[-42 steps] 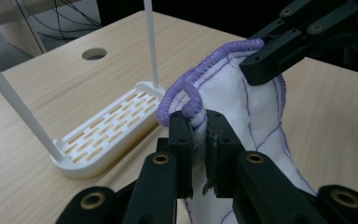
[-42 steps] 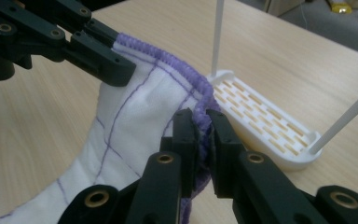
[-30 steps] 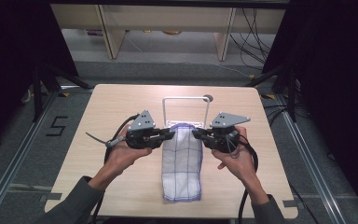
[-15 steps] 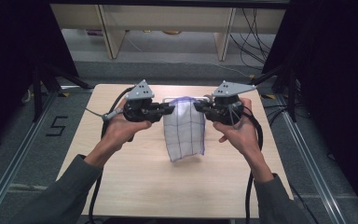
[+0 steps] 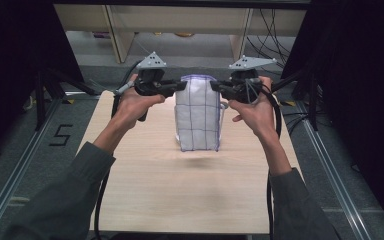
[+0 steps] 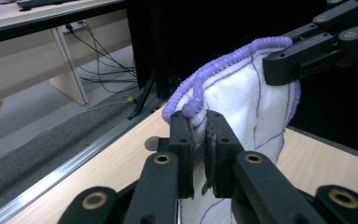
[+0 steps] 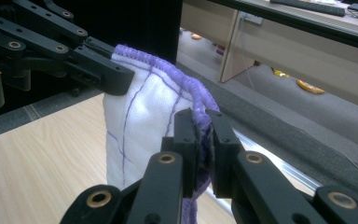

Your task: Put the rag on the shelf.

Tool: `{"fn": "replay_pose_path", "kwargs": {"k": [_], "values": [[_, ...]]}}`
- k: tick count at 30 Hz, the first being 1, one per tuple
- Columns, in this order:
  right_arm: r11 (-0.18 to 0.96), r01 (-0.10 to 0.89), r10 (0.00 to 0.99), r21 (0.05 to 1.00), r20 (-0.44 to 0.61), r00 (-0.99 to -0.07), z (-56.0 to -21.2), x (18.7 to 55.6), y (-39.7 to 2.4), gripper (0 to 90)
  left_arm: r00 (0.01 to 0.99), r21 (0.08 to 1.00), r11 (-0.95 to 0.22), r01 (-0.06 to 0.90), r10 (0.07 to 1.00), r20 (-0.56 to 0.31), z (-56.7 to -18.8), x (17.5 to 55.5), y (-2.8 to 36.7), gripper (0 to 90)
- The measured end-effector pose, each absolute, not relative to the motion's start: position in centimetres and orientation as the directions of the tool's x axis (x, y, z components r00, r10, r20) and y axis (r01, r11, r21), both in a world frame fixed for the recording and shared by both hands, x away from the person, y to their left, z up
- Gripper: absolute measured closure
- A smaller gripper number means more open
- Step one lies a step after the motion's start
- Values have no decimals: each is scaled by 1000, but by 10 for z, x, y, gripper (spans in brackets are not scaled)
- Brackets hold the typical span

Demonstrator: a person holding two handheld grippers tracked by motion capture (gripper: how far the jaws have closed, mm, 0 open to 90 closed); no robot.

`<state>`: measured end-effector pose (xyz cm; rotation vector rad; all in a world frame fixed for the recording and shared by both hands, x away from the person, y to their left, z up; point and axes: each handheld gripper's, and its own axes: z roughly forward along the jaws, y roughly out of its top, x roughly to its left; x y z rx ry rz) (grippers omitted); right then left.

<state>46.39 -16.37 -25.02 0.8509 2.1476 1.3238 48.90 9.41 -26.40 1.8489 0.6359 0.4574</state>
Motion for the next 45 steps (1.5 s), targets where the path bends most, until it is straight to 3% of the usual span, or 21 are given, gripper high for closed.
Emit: {"fn": "replay_pose_path", "kwargs": {"k": [27, 45], "values": [[266, 309, 774, 913, -11, -633, -233, 524, -164, 838, 732, 945, -221, 242, 681, -29, -248, 550, 85, 818], [236, 420, 837, 876, 36, -546, -272, 575, -159, 826, 684, 918, -181, 352, 719, -121, -297, 602, 72, 804]]}}
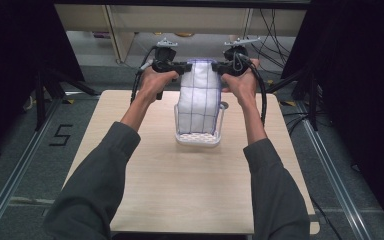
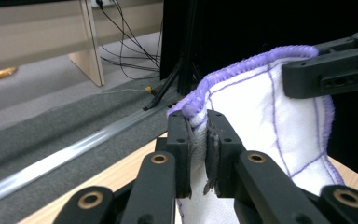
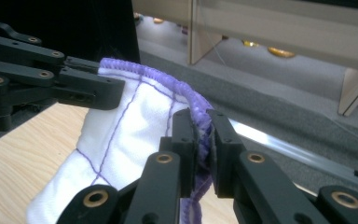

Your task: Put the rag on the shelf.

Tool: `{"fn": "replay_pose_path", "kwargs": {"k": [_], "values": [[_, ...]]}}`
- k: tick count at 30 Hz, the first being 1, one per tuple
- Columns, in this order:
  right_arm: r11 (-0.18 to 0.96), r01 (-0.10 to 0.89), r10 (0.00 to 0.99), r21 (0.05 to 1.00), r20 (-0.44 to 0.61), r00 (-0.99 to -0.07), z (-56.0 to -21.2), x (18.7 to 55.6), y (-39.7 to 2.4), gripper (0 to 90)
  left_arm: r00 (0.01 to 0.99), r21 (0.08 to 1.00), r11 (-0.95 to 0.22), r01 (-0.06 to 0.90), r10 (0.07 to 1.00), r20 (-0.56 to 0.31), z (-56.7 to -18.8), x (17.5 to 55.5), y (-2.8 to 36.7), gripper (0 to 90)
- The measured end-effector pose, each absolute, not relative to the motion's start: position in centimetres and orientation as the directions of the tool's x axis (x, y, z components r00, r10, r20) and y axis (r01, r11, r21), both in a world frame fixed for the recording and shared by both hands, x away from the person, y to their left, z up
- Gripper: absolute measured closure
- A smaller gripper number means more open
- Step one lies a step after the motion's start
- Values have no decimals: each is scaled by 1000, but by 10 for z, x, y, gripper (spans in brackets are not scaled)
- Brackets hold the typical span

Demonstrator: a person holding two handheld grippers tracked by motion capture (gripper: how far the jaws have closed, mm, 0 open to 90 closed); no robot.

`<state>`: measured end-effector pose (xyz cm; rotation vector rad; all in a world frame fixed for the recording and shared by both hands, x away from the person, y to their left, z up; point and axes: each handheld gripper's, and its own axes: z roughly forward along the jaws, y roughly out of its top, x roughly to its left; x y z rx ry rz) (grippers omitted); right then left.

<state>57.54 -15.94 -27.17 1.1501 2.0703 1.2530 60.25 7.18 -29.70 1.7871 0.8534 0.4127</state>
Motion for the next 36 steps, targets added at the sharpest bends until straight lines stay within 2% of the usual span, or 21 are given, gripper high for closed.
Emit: {"fn": "replay_pose_path", "kwargs": {"k": [16, 23, 28, 30, 33, 34, 36], "values": [[286, 554, 853, 782, 55, -519, -325, 594, -148, 817, 655, 840, -218, 497, 729, -198, -351, 610, 75, 802], [342, 567, 835, 749, 35, -549, -342, 597, -148, 808, 664, 793, -273, 544, 719, -208, -370, 606, 76, 789], [338, 625, 841, 704, 71, -536, -351, 595, -147, 782, 659, 771, -279, 573, 716, -230, -381, 603, 76, 766], [331, 634, 848, 698, 74, -525, -352, 595, -146, 771, 661, 770, -283, 571, 716, -227, -381, 602, 77, 746], [328, 637, 849, 698, 77, -522, -353, 595, -146, 758, 653, 770, -274, 576, 721, -231, -381, 601, 78, 655], [328, 637, 847, 698, 82, -525, -353, 594, -146, 750, 654, 769, -273, 577, 718, -236, -380, 601, 79, 655], [318, 635, 850, 704, 84, -519, -351, 593, -147, 706, 647, 770, -264, 581, 724, -240, -377, 600, 82, 577]]}}
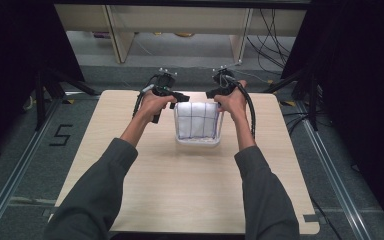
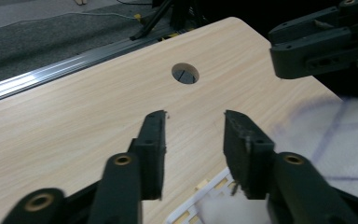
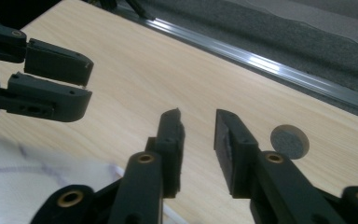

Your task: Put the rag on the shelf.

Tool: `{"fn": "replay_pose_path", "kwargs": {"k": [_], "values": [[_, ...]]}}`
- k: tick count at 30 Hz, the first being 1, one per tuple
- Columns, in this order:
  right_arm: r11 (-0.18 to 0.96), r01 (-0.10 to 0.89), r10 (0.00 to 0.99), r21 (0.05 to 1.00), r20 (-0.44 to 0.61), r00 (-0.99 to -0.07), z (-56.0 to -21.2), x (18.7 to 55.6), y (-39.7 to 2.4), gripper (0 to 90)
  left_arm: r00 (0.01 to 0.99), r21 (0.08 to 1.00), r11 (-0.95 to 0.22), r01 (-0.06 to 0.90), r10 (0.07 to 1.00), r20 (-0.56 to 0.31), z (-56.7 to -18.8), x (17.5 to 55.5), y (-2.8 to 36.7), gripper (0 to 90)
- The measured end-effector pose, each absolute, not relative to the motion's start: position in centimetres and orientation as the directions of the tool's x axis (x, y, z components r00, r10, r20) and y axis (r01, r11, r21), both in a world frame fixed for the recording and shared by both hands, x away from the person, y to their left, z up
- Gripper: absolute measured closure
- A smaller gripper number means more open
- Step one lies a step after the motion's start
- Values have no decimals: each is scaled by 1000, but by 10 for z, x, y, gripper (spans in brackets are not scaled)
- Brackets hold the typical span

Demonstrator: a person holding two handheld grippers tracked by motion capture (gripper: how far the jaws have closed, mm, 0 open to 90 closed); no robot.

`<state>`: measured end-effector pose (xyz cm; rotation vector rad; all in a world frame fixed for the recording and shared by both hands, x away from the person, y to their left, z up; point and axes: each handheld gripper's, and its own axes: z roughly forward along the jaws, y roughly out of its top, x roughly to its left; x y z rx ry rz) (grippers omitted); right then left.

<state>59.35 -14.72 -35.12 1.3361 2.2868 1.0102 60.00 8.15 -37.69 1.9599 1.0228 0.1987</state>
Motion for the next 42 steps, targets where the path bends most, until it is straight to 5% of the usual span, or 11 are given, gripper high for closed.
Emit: {"fn": "replay_pose_path", "kwargs": {"k": [19, 42], "values": [[266, 585, 853, 766, 95, -512, -319, 577, -161, 570, 627, 792, -231, 565, 744, -230, -353, 585, 107, 460], [305, 453, 747, 838, 85, -660, -310, 502, -163, 478, 690, 854, -212, 476, 692, -213, -363, 492, 147, 382]]}}
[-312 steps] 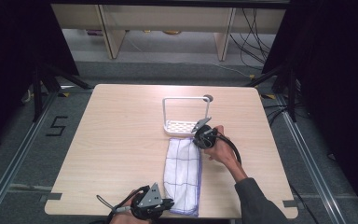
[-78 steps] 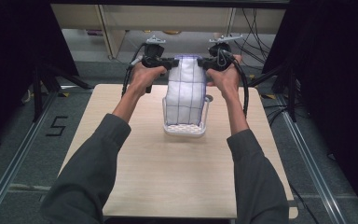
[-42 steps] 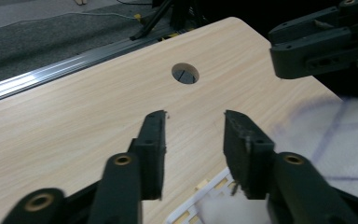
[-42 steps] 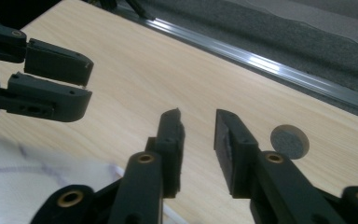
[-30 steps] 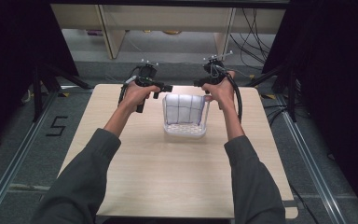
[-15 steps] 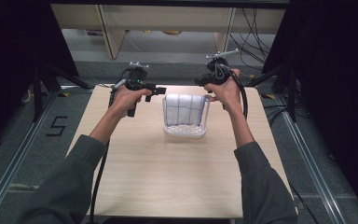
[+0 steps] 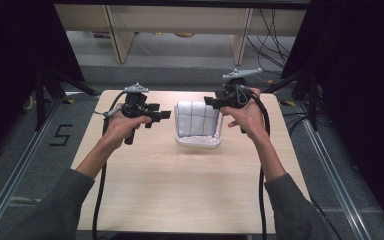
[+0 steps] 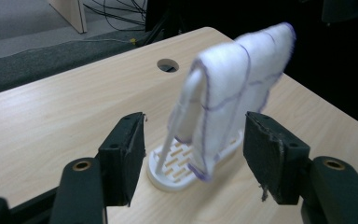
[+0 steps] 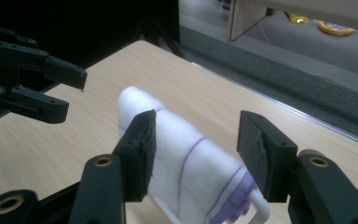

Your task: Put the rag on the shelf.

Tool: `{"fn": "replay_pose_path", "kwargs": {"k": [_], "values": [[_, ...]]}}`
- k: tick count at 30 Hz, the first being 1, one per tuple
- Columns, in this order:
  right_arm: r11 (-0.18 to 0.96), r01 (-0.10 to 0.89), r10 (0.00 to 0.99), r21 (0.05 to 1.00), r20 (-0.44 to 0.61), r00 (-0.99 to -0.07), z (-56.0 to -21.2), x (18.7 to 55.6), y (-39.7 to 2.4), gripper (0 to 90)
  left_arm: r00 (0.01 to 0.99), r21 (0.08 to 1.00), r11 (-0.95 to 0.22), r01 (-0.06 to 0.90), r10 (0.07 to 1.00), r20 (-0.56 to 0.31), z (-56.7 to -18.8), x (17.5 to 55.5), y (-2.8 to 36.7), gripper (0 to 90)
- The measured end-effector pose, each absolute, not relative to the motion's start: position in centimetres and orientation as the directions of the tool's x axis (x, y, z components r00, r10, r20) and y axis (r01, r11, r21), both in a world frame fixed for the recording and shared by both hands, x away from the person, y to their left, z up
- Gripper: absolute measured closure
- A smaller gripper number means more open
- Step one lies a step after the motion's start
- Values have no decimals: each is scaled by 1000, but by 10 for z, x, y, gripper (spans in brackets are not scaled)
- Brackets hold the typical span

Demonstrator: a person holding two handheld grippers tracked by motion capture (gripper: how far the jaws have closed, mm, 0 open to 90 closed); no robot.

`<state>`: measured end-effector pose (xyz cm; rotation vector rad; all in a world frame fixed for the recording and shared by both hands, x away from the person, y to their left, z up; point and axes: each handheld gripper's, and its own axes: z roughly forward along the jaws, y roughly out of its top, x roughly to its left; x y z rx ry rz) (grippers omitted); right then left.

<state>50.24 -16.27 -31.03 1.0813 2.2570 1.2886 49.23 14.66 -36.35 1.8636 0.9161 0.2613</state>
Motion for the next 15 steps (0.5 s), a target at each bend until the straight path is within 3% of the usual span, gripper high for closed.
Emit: {"fn": "replay_pose_path", "kwargs": {"k": [15], "values": [[300, 430, 718, 851, 95, -689, -327, 466, -175, 417, 733, 875, -241, 420, 658, -171, -370, 442, 148, 335]]}}
